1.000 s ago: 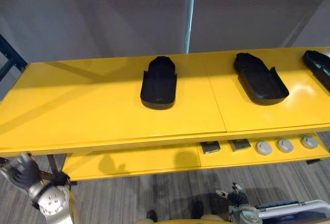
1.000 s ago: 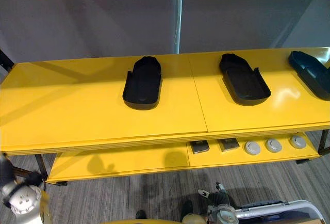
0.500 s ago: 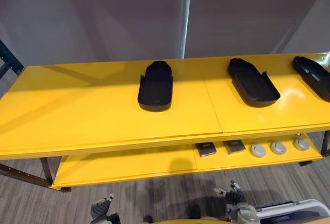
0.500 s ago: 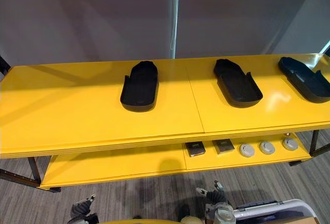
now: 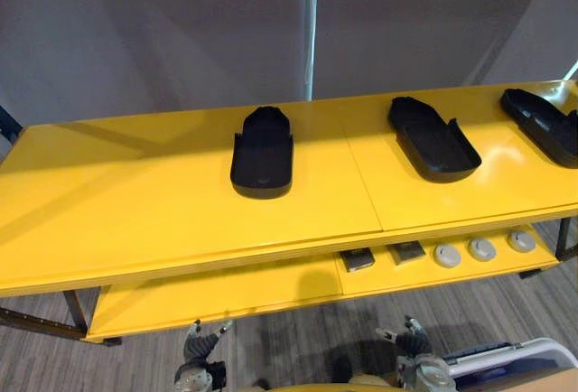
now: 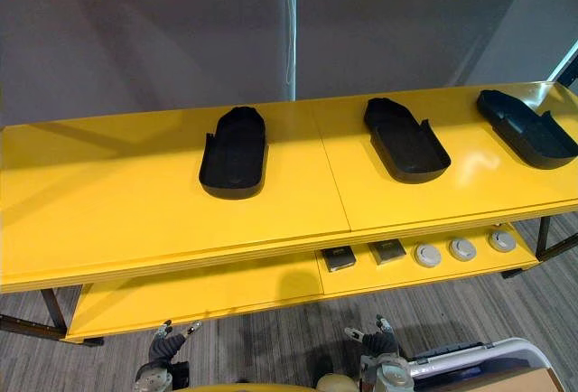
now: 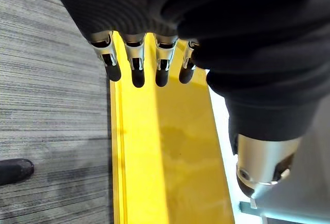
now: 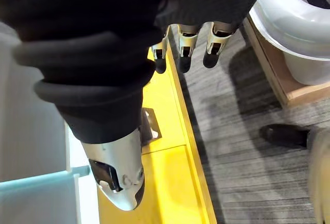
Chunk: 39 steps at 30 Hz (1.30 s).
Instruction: Walk over and take plastic housings, then place them on the shelf
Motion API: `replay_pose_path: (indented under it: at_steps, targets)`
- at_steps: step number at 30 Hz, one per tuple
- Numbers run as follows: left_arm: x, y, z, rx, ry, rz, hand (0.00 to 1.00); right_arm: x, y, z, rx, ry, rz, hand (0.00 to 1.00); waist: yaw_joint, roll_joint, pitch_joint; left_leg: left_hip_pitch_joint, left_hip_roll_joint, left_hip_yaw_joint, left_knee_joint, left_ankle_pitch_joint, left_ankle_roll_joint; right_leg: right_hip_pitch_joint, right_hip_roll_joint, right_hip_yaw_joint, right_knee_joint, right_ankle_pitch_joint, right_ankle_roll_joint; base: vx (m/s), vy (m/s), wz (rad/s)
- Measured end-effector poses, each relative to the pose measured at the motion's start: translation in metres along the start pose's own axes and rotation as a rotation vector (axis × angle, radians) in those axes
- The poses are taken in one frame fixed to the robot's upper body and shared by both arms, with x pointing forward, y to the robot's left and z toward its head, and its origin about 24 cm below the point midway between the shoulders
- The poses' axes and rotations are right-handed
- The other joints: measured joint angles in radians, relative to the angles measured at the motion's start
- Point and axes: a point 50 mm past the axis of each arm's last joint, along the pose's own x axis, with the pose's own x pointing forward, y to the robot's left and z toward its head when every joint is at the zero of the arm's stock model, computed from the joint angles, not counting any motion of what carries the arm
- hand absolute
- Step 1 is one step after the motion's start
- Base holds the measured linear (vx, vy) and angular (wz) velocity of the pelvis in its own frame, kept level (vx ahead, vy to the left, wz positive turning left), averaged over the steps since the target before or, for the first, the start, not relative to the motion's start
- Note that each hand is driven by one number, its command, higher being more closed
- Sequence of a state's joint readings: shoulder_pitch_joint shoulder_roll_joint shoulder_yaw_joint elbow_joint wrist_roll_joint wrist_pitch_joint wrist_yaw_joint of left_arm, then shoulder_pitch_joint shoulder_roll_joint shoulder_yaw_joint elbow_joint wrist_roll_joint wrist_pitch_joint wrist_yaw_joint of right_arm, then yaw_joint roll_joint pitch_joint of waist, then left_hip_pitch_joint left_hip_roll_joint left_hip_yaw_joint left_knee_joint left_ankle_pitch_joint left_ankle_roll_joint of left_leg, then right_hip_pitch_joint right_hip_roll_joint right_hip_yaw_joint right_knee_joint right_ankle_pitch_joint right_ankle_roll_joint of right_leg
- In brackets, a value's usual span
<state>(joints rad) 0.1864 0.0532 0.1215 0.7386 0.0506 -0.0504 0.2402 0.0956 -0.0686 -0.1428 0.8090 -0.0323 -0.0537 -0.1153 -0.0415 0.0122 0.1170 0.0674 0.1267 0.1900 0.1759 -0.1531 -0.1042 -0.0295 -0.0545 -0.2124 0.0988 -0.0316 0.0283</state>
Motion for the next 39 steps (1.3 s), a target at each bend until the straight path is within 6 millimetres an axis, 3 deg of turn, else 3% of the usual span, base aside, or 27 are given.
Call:
replay_pose_path:
  at_steps: [4,6,9,11,12,13,14,15,16,17,19,21,22,23,24,25,29,32,36,39]
  targets:
    - [0.003,-0.003,0.009,-0.009,-0.027,-0.003,0.0,0.007,0.001,0.02,-0.025,-0.056,-0.009,0.0,-0.001,-0.001,0.013,-0.02,-0.024,-0.106,0.032,-0.006,-0.001,-0.065,-0.003,0.083,0.051,0.009,-0.004,0.05,-0.011,-0.65]
    - [0.007,-0.007,0.022,-0.014,-0.061,-0.01,0.0,0.009,-0.003,0.025,-0.033,-0.07,-0.018,0.0,-0.007,0.017,0.025,-0.017,-0.022,-0.096,0.032,-0.045,0.016,-0.087,0.006,0.114,0.062,0.017,0.006,-0.02,0.088,-0.44]
    - [0.011,-0.007,0.037,-0.024,-0.112,-0.004,0.0,0.01,0.003,0.033,-0.057,-0.099,-0.005,0.0,0.002,0.007,0.044,-0.028,-0.034,-0.024,0.039,-0.082,0.047,-0.141,0.019,0.209,0.048,0.067,0.024,-0.07,0.118,-0.9]
    - [0.011,-0.003,0.045,-0.03,-0.15,0.016,0.0,0.012,0.012,0.046,-0.096,-0.141,0.025,0.0,0.002,-0.015,0.067,-0.073,-0.045,0.048,0.084,-0.105,0.068,-0.176,0.02,0.288,-0.014,0.14,0.045,-0.19,0.158,-1.32]
    - [0.012,0.0,0.05,-0.031,-0.174,0.028,0.0,0.012,0.019,0.054,-0.145,-0.172,0.047,0.0,0.002,-0.036,0.081,-0.108,-0.056,0.109,0.116,-0.115,0.084,-0.192,0.021,0.328,-0.092,0.224,0.062,-0.29,0.161,-1.61]
    - [0.013,0.004,0.054,-0.028,-0.19,0.039,0.0,0.012,0.027,0.065,-0.195,-0.206,0.074,0.0,0.003,-0.046,0.088,-0.148,-0.038,0.184,0.136,-0.118,0.115,-0.202,0.019,0.338,-0.203,0.365,0.099,-0.26,0.095,-1.43]
    - [0.014,0.004,0.057,-0.029,-0.196,0.04,0.0,0.013,0.031,0.071,-0.214,-0.224,0.085,0.0,0.003,-0.042,0.1,-0.161,-0.029,0.206,0.144,-0.116,0.124,-0.222,0.016,0.292,-0.175,0.348,0.1,-0.24,0.063,-1.18]
    - [0.016,0.004,0.063,-0.04,-0.209,0.044,0.0,0.013,0.033,0.073,-0.231,-0.228,0.091,0.0,0.005,-0.03,0.119,-0.159,-0.016,0.237,0.137,-0.106,0.135,-0.259,0.016,0.173,0.025,0.189,0.022,-0.2,0.062,-0.67]
    - [0.016,0.004,0.064,-0.046,-0.209,0.047,0.0,0.013,0.034,0.071,-0.239,-0.223,0.095,0.0,0.003,-0.022,0.123,-0.156,-0.005,0.251,0.137,-0.104,0.138,-0.265,0.016,0.131,0.128,0.102,0.009,-0.18,0.077,-0.68]
    - [0.016,0.006,0.063,-0.046,-0.209,0.051,0.0,0.011,0.036,0.063,-0.259,-0.207,0.106,0.0,0.005,-0.014,0.126,-0.132,0.013,0.27,0.132,-0.095,0.138,-0.236,0.015,0.076,0.324,-0.043,-0.005,-0.12,0.044,-0.4]
    - [0.016,0.008,0.063,-0.046,-0.207,0.055,0.0,0.008,0.037,0.053,-0.272,-0.189,0.112,0.0,0.005,-0.024,0.12,-0.117,0.009,0.275,0.12,-0.081,0.139,-0.17,0.004,0.07,0.404,-0.129,0.01,-0.09,-0.036,-0.16]
    - [0.017,0.01,0.062,-0.046,-0.206,0.06,0.0,0.005,0.039,0.044,-0.298,-0.17,0.124,0.0,0.02,-0.061,0.098,-0.136,-0.001,0.285,0.157,-0.074,0.13,-0.077,-0.034,0.043,0.361,-0.207,0.046,-0.11,-0.143,-0.28]
    - [0.017,0.012,0.063,-0.043,-0.207,0.066,0.0,0.005,0.04,0.043,-0.319,-0.172,0.13,0.0,0.032,-0.072,0.089,-0.15,-0.005,0.282,0.161,-0.067,0.12,-0.072,-0.028,0.047,0.305,-0.21,0.038,-0.11,-0.154,-0.94]
    - [0.017,0.009,0.06,-0.053,-0.191,0.064,0.0,0.006,0.04,0.046,-0.349,-0.182,0.133,0.0,0.06,-0.067,0.078,-0.167,-0.001,0.271,0.151,-0.058,0.106,-0.049,0.001,0.051,0.176,-0.185,-0.004,-0.11,-0.144,-1.05]
    - [0.016,0.003,0.055,-0.061,-0.169,0.053,0.0,0.009,0.04,0.052,-0.367,-0.195,0.133,0.0,0.056,-0.044,0.074,-0.18,0.016,0.263,0.134,-0.041,0.097,-0.028,0.033,0.075,0.09,-0.122,-0.021,-0.11,-0.117,-0.93]
    - [0.016,-0.001,0.055,-0.06,-0.165,0.04,0.0,0.009,0.04,0.054,-0.367,-0.199,0.132,0.0,0.054,-0.045,0.073,-0.177,0.016,0.262,0.126,-0.027,0.094,-0.022,0.036,0.08,0.068,-0.105,-0.026,-0.1,-0.097,-0.54]
    - [0.012,-0.021,0.047,-0.038,-0.133,-0.024,0.0,0.005,0.032,0.028,-0.338,-0.115,0.117,0.0,0.052,-0.045,0.055,-0.113,0.011,0.248,0.064,0.015,0.075,0.01,0.052,0.121,0.041,-0.076,-0.038,-0.08,-0.073,-0.28]
    - [0.011,-0.023,0.038,-0.03,-0.097,-0.031,0.0,0.001,0.025,0.005,-0.266,-0.028,0.092,0.0,0.041,-0.042,0.042,-0.085,0.004,0.256,0.02,0.035,0.074,0.007,0.058,0.149,0.021,-0.054,-0.04,-0.1,-0.018,-0.22]
    - [0.007,-0.021,0.014,-0.009,-0.007,-0.029,0.0,0.0,0.019,-0.003,-0.192,0.012,0.065,0.0,0.029,-0.028,0.029,-0.037,0.014,0.357,-0.03,0.042,0.074,-0.02,0.062,0.216,0.019,-0.059,-0.036,-0.09,0.03,-0.77]
    - [0.006,-0.022,0.011,-0.012,0.007,-0.028,0.0,0.002,0.022,0.003,-0.138,0.005,0.056,0.0,0.03,-0.014,0.02,-0.017,0.034,0.507,-0.058,0.044,0.076,-0.073,-0.057,-0.143,0.102,-0.094,-0.06,-0.12,0.045,-1.46]
